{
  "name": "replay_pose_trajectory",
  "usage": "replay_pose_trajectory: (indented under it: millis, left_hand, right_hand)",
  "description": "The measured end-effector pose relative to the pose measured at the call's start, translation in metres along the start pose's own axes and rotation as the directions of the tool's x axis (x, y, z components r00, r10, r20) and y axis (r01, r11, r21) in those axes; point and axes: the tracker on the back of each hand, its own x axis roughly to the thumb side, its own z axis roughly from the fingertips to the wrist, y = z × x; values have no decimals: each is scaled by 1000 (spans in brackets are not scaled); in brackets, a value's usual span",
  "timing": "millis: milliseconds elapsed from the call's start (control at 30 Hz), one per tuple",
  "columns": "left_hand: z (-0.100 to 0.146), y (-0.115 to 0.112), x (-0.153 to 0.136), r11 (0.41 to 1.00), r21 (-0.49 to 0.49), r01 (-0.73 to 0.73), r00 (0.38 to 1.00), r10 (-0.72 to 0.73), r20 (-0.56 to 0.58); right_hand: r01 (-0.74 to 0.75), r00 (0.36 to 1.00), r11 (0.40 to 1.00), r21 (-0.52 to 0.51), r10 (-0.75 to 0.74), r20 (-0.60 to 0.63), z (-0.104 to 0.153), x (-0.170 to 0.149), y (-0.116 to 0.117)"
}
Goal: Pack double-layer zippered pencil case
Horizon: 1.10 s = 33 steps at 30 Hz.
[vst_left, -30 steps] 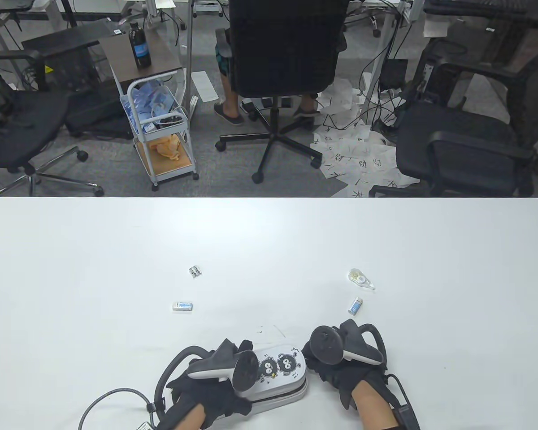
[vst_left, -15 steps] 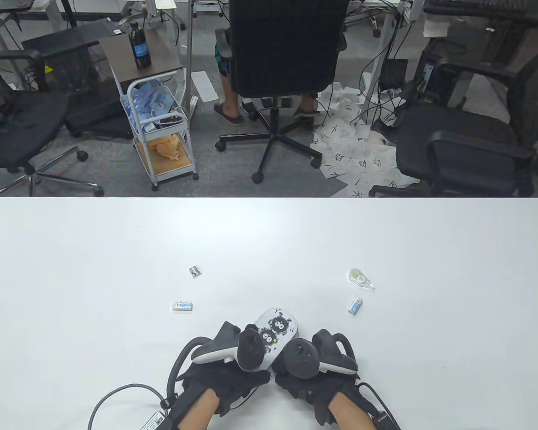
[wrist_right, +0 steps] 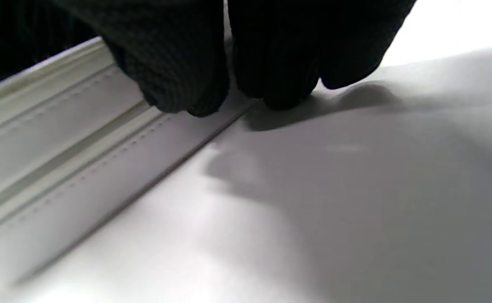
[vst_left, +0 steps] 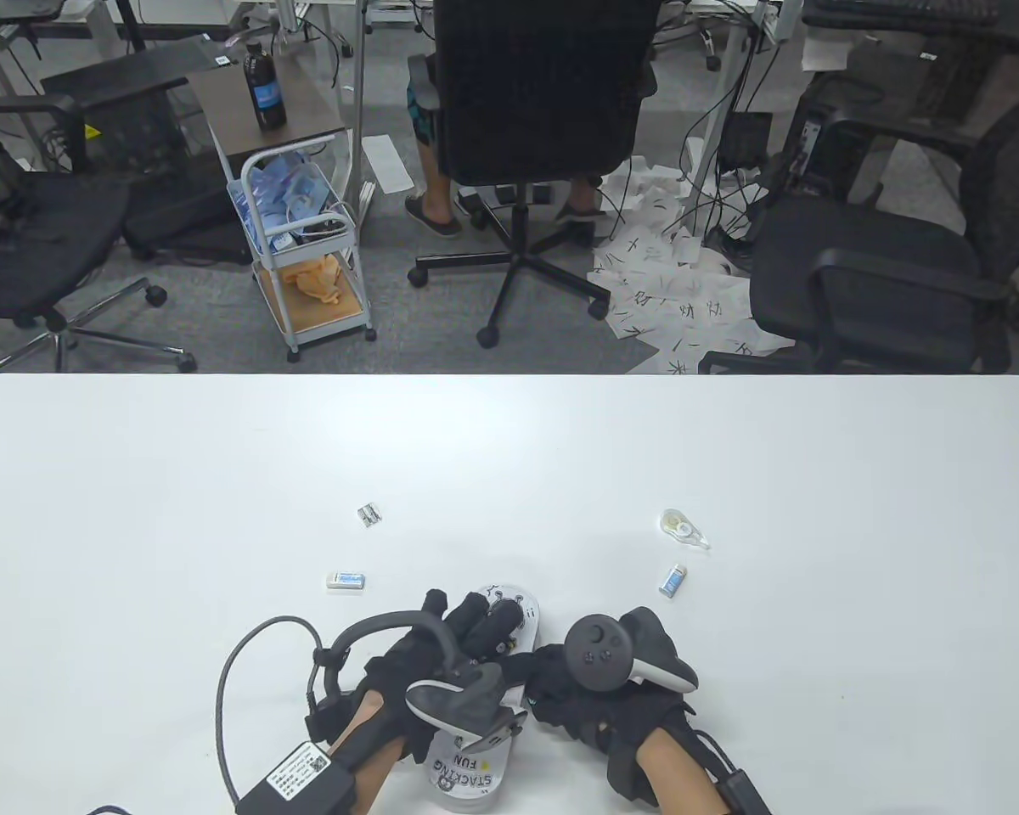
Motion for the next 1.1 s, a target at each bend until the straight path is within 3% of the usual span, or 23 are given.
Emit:
replay_pose_trajectory:
  millis: [100, 200, 267, 400, 467, 600, 733, 867, 967, 1033, 1100]
  left_hand:
    - [-7, 0, -6, 995, -70, -65, 997, 61, -48]
    - [-9, 4, -9, 998, -35, -56, 997, 54, -52]
    - [-10, 5, -13, 990, -3, -142, 988, 142, -55]
    - [-8, -3, -25, 928, 13, -371, 924, 371, -94]
    - [-5, -9, -30, 907, -35, -420, 901, 412, -138]
    - [4, -26, -42, 860, 35, -509, 842, 506, -188]
    - [6, -33, -43, 830, 82, -551, 797, 553, -242]
    - [5, -31, -44, 835, 100, -541, 789, 545, -284]
    - [0, -31, -42, 841, 104, -531, 797, 537, -276]
    - [-1, -31, -43, 851, 114, -513, 804, 523, -282]
    - [0, -35, -43, 817, 140, -559, 772, 575, -273]
  right_hand:
    - [16, 1000, 1000, -7, -16, -1, 0, 0, -1]
    - [-99, 995, 995, -17, 99, -25, 2, 1, -5]
    - [-199, 979, 979, -31, 197, -56, 5, -3, -11]
    - [-231, 966, 968, -95, 217, -138, 14, -18, -22]
    - [-228, 963, 968, -103, 209, -171, 17, -26, -24]
    - [-307, 934, 946, -102, 280, -221, 23, -35, -32]
    - [-260, 959, 949, -176, 233, -162, 27, -28, -40]
    - [-199, 978, 970, -138, 188, -92, 25, -19, -40]
    - [-272, 962, 958, -88, 268, -54, 20, -3, -28]
    - [-266, 964, 952, -150, 264, -31, 16, 12, -17]
    - [-326, 945, 923, -206, 319, -67, 15, 17, -13]
